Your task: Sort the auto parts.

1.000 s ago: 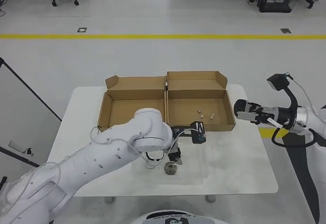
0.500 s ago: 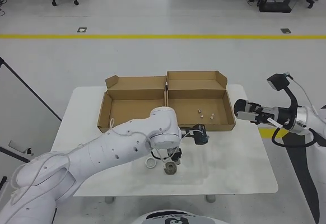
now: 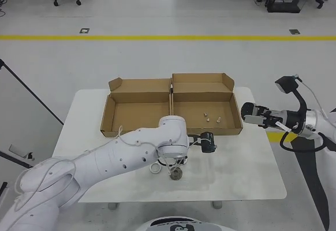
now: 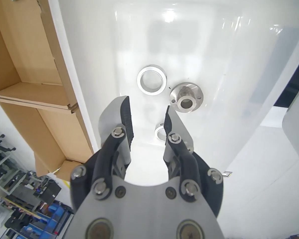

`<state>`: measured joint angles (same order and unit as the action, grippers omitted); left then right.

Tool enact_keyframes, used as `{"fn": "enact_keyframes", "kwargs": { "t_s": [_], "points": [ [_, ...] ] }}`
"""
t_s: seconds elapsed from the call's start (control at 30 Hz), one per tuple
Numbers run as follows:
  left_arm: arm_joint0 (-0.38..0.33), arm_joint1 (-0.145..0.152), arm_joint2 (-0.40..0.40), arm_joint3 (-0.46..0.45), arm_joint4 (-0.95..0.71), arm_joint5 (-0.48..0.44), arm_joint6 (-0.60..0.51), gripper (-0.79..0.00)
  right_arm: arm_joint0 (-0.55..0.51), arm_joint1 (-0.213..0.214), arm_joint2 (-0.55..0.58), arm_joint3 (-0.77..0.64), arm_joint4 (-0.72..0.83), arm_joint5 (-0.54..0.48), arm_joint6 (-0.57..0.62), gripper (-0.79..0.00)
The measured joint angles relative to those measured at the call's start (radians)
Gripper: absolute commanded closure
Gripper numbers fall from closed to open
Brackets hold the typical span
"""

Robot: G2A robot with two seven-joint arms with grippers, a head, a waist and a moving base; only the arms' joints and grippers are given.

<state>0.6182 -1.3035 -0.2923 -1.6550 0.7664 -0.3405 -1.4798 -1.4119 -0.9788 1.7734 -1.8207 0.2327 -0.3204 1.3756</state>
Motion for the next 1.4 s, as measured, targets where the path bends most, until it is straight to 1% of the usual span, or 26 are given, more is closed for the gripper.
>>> {"fn": "enact_keyframes", "kwargs": {
  "t_s": [0.13,0.43,0.63,0.83,1.13,1.2,1.4],
  "points": [
    [-0.005,-0.016,0.027,0.043,0.017,-0.019,0.019,-0.32,0.0,0.0,0.0,0.0,0.0,0.0,0.0,-0.785],
    [-0.012,-0.062,0.07,0.151,0.038,-0.061,0.065,-0.305,0.0,0.0,0.0,0.0,0.0,0.0,0.0,-0.785],
    [-0.013,-0.092,0.084,0.228,0.037,-0.082,0.086,-0.305,0.0,0.0,0.0,0.0,0.0,0.0,0.0,-0.785],
    [-0.014,-0.115,0.09,0.286,0.038,-0.092,0.094,-0.305,0.0,0.0,0.0,0.0,0.0,0.0,0.0,-0.785],
    [-0.016,-0.139,0.1,0.338,0.035,-0.1,0.1,-0.292,0.0,0.0,0.0,0.0,0.0,0.0,0.0,-0.785],
    [-0.016,-0.142,0.104,0.345,0.033,-0.102,0.102,-0.283,0.0,0.0,0.0,0.0,0.0,0.0,0.0,-0.785],
    [-0.021,-0.15,0.115,0.364,0.023,-0.109,0.109,-0.289,0.0,0.0,0.0,0.0,0.0,0.0,0.0,-0.785]
  ]
}}
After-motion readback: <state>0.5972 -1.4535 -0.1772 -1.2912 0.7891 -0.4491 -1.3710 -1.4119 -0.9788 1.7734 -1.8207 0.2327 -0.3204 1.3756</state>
